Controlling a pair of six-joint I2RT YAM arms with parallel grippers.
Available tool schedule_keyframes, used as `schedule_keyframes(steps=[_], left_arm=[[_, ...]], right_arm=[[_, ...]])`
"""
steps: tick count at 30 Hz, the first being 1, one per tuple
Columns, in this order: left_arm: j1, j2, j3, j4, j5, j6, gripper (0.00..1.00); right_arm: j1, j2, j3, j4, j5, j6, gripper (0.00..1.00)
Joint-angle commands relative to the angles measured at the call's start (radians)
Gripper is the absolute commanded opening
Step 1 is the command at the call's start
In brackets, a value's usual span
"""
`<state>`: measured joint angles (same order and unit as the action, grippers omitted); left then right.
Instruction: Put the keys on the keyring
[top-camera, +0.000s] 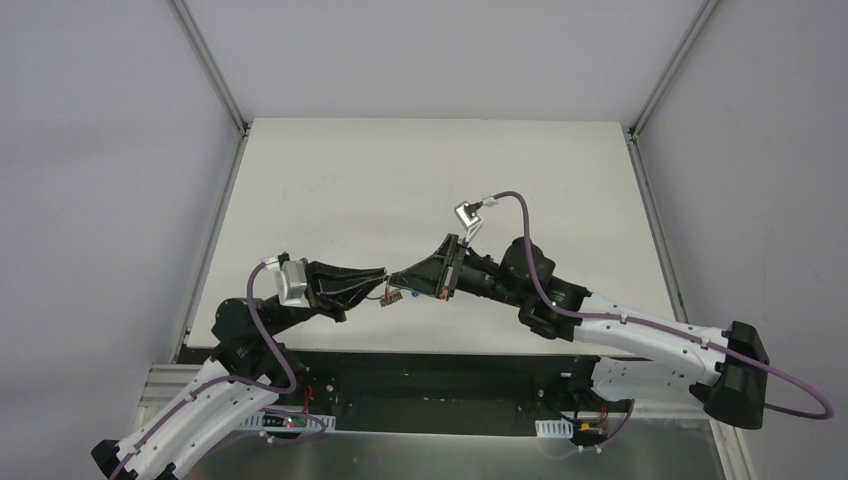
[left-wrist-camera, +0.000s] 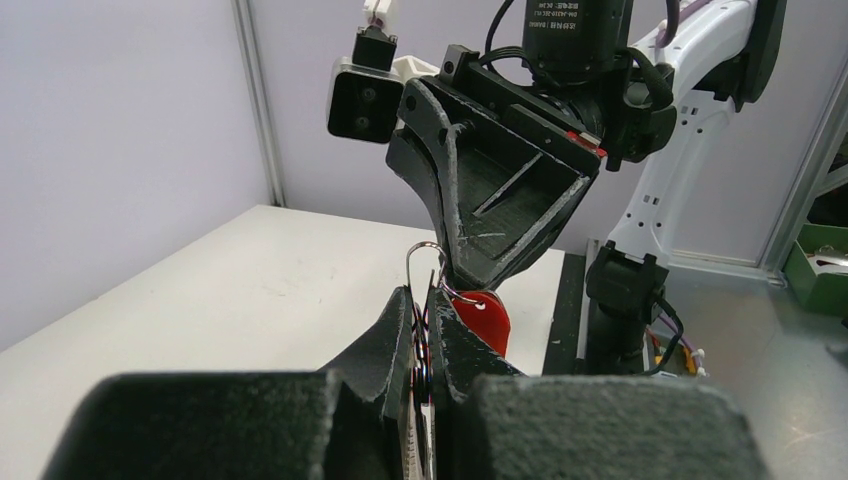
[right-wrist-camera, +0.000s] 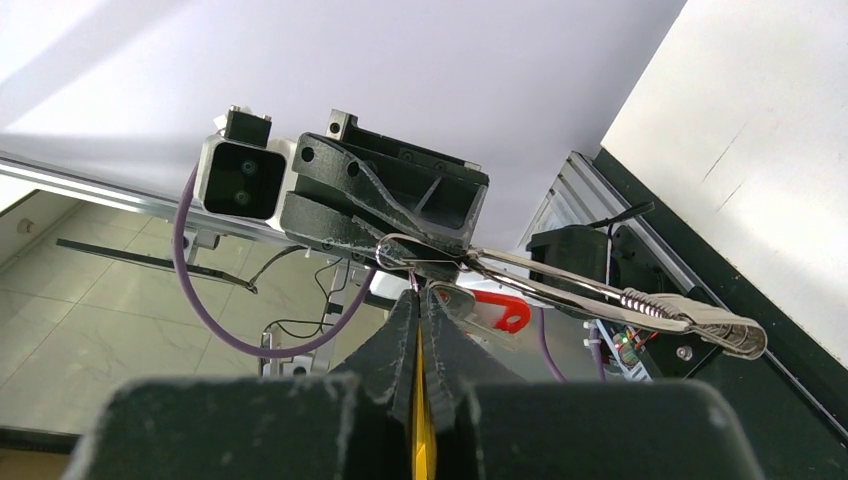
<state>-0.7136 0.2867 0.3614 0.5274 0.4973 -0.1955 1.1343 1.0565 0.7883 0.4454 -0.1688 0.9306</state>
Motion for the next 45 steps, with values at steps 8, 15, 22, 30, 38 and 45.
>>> schedule_keyframes(steps=[8, 15, 22, 30, 38, 45], left_arm=[[-0.003, -0.002, -0.006, 0.112, 0.063, -0.012, 0.0], [-0.003, -0.001, -0.016, 0.141, 0.079, -0.014, 0.0], [-0.003, -0.012, -0.036, 0.169, 0.073, -0.001, 0.0], [-0.002, -0.033, -0.068, 0.215, 0.071, 0.023, 0.0], [-0.002, -0.057, -0.091, 0.24, 0.071, 0.046, 0.0], [-0.002, -0.064, -0.094, 0.245, 0.071, 0.056, 0.0]], right_arm=[[0.001, 0.005, 0.031, 0.073, 0.056, 0.026, 0.0], [-0.008, 0.01, 0.017, 0.096, 0.063, 0.07, 0.0], [-0.007, 0.024, 0.014, 0.117, 0.023, 0.094, 0.0], [-0.008, 0.059, 0.011, 0.166, -0.026, 0.149, 0.0], [-0.008, 0.042, -0.02, 0.184, -0.018, 0.183, 0.0], [-0.006, 0.029, -0.072, 0.233, -0.033, 0.222, 0.0]])
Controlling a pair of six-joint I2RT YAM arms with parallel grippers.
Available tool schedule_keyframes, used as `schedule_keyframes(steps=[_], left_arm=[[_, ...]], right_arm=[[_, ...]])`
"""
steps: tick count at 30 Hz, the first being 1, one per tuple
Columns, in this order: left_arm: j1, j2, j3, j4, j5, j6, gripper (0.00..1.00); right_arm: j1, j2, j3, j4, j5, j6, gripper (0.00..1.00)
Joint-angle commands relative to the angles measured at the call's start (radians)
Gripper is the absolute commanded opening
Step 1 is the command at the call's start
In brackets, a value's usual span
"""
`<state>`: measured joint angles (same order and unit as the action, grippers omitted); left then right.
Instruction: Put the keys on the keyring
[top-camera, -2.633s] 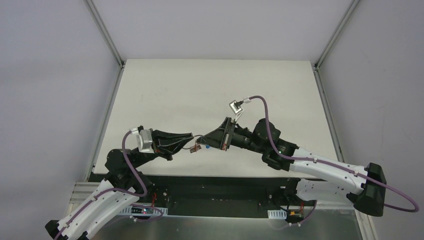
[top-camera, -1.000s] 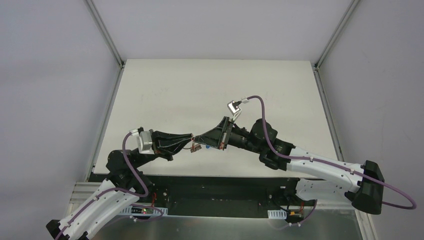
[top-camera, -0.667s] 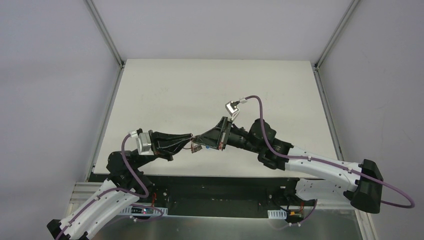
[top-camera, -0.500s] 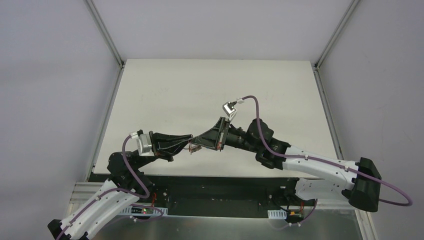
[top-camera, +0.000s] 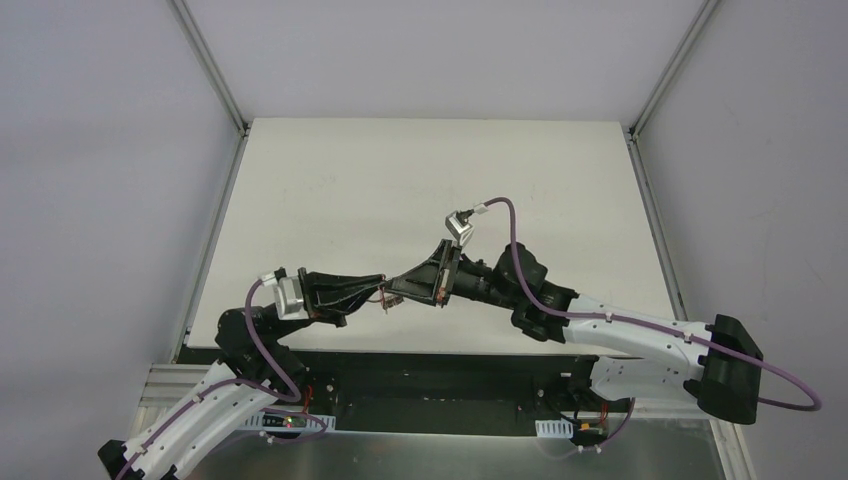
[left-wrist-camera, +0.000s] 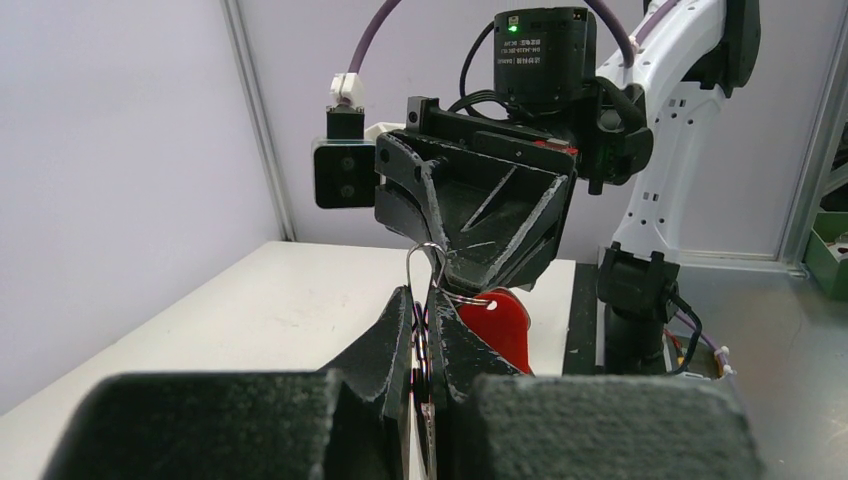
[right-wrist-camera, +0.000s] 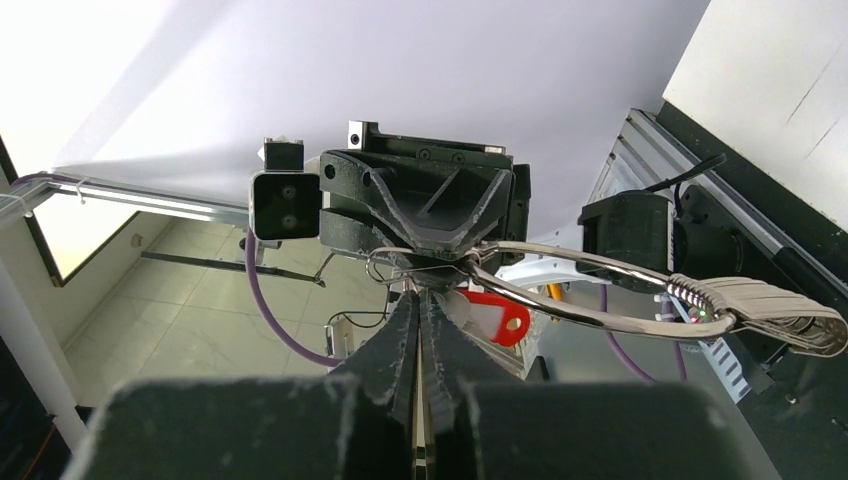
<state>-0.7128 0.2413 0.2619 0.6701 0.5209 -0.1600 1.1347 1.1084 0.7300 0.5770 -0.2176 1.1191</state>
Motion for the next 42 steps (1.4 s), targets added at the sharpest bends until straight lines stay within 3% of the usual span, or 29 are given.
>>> schedule_keyframes(steps=[1, 25, 42], left_arm=[[-0.003, -0.017, 0.005, 0.104, 0.049, 0.02, 0.0], [-0.004, -0.011, -0.001, 0.144, 0.101, 0.01, 0.0], [-0.004, 0.025, 0.007, 0.145, 0.114, 0.0, 0.0]], right_arm=[[-0.007, -0.02, -0.016, 0.11, 0.01, 0.038, 0.0], [-0.006, 0.012, -0.025, 0.155, 0.03, 0.11, 0.0], [-0.008, -0.018, -0.012, 0.14, 0.104, 0.065, 0.0]])
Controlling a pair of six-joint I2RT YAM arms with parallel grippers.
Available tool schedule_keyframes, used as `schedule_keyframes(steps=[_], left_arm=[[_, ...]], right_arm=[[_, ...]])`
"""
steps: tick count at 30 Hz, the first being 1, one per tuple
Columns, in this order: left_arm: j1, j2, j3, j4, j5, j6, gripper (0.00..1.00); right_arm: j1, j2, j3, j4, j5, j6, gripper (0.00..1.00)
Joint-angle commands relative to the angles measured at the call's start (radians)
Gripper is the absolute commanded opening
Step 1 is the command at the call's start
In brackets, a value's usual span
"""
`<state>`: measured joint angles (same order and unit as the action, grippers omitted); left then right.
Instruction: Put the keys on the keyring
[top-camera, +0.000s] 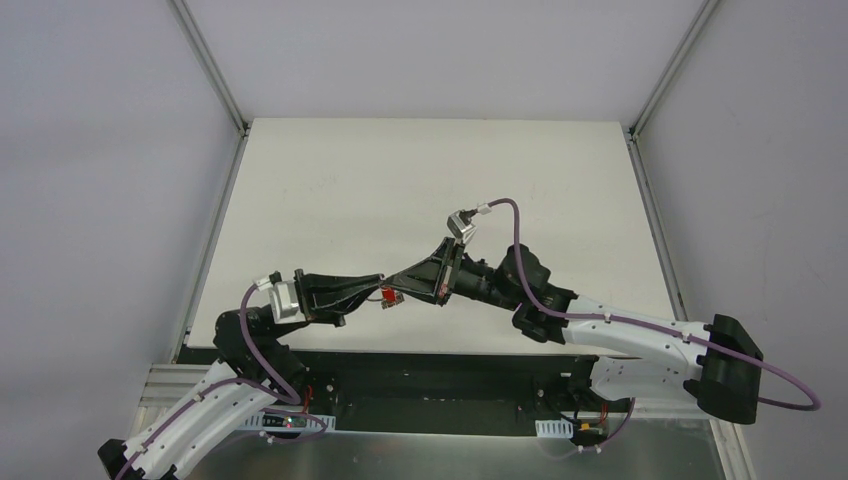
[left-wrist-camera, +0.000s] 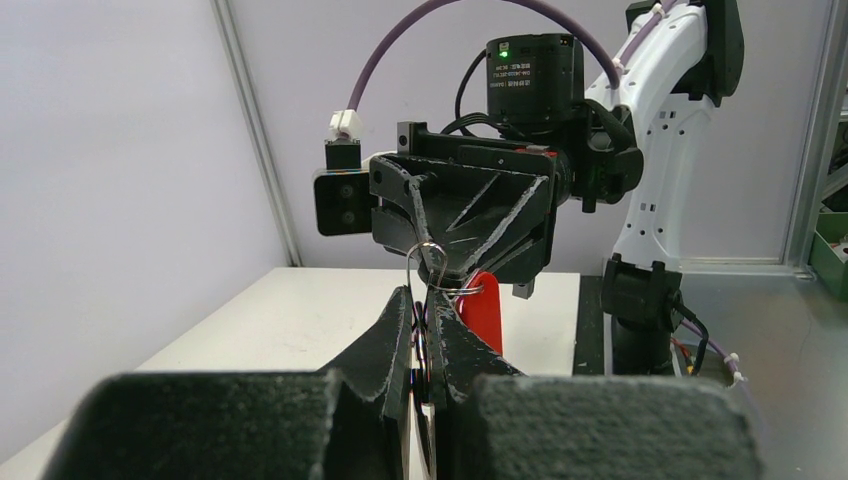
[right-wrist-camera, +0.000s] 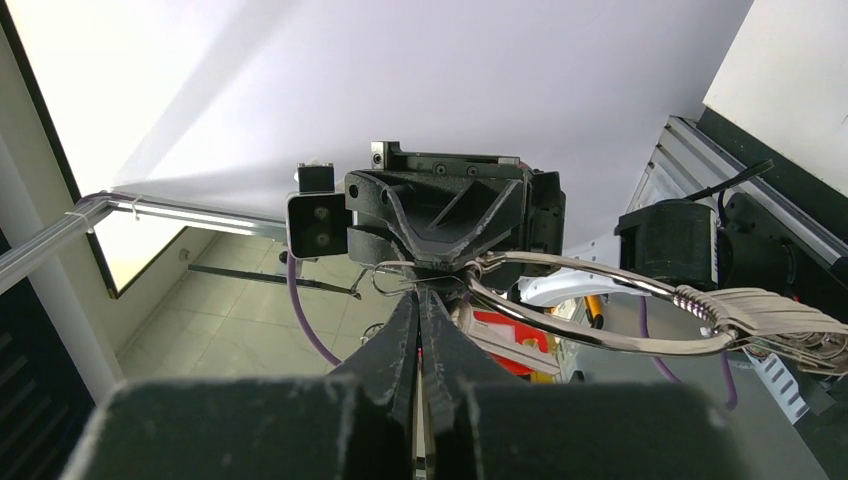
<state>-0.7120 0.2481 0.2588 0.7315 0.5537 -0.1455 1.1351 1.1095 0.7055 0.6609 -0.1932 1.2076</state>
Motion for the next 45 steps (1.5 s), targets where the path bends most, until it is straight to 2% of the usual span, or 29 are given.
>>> schedule_keyframes(steps=[1, 8, 30, 31, 37, 39, 44, 45], left_arm=[[-0.004, 0.024, 0.01, 0.084, 0.081, -0.014, 0.0], [-0.004, 0.039, 0.012, 0.083, 0.077, -0.013, 0.0], [-0.004, 0.058, 0.02, 0.037, 0.024, 0.004, 0.0], [-0.004, 0.059, 0.023, 0.032, 0.022, 0.002, 0.02], [-0.004, 0.078, 0.028, 0.025, 0.026, 0.002, 0.28], [-0.004, 0.094, 0.033, 0.022, 0.034, 0.001, 0.33], [-0.004, 0.116, 0.04, 0.015, 0.03, 0.005, 0.33], [-0.004, 0.114, 0.04, 0.012, 0.028, 0.008, 0.28]], right_arm=[[-0.009, -0.022, 0.016, 0.063, 0.079, -0.027, 0.0], [-0.008, -0.054, 0.078, 0.023, 0.065, -0.082, 0.0], [0.016, -0.055, 0.143, 0.001, 0.046, -0.107, 0.0], [0.017, -0.056, 0.146, -0.002, 0.047, -0.11, 0.0], [0.021, -0.07, 0.177, -0.042, 0.048, -0.138, 0.0], [0.021, -0.076, 0.193, -0.064, 0.046, -0.149, 0.0], [0.023, -0.085, 0.211, -0.088, 0.04, -0.161, 0.0], [0.022, -0.087, 0.21, -0.09, 0.04, -0.16, 0.0]])
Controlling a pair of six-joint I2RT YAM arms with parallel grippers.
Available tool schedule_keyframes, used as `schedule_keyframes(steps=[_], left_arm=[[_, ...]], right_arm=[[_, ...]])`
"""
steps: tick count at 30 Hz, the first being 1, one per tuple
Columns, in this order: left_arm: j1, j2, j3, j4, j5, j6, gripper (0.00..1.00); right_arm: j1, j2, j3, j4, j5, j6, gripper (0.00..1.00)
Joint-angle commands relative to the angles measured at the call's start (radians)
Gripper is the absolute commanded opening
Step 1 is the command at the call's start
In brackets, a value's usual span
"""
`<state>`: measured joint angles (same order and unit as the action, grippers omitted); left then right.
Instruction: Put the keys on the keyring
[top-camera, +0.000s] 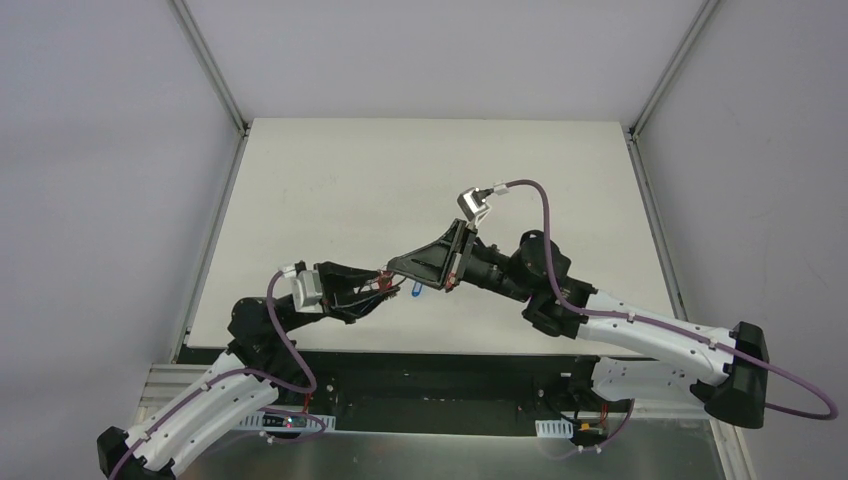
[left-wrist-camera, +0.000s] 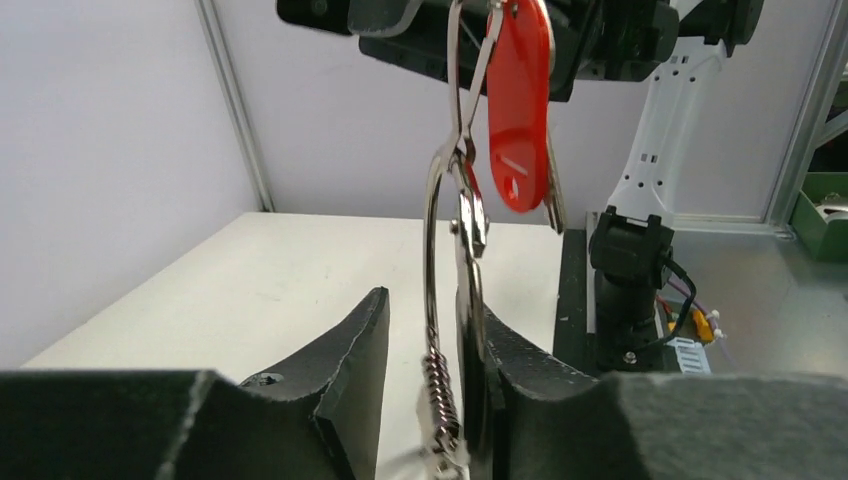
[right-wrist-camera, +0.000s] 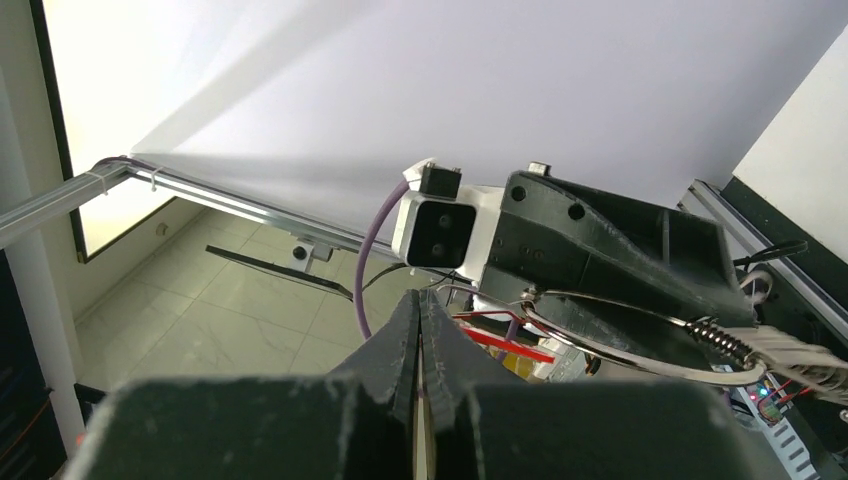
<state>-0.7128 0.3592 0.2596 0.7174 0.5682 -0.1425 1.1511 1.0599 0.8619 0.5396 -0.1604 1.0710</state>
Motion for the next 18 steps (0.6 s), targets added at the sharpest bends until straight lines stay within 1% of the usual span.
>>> schedule_keyframes(steps=[1, 2, 11, 16, 18], left_arm=[[-0.003, 0.002, 0.043, 0.019, 0.017, 0.01, 0.17], [-0.003, -0.001, 0.047, 0.009, 0.015, 0.012, 0.0], [-0.003, -0.031, 0.047, -0.007, -0.031, -0.007, 0.0], [-0.003, -0.028, 0.082, -0.102, -0.121, -0.019, 0.0], [-0.003, -0.02, 0.097, -0.138, -0.144, -0.022, 0.0]], right_arm=[[0.007, -0.039, 0.051, 0.029, 0.007, -0.026, 0.0], [0.007, -0.042, 0.049, 0.027, 0.006, -0.027, 0.0], [0.006, -0.099, -0.013, -0.013, 0.048, -0.053, 0.0], [0.004, -0.141, -0.06, -0.061, 0.081, -0.077, 0.0], [0.004, -0.167, -0.068, -0.107, 0.101, -0.099, 0.0]])
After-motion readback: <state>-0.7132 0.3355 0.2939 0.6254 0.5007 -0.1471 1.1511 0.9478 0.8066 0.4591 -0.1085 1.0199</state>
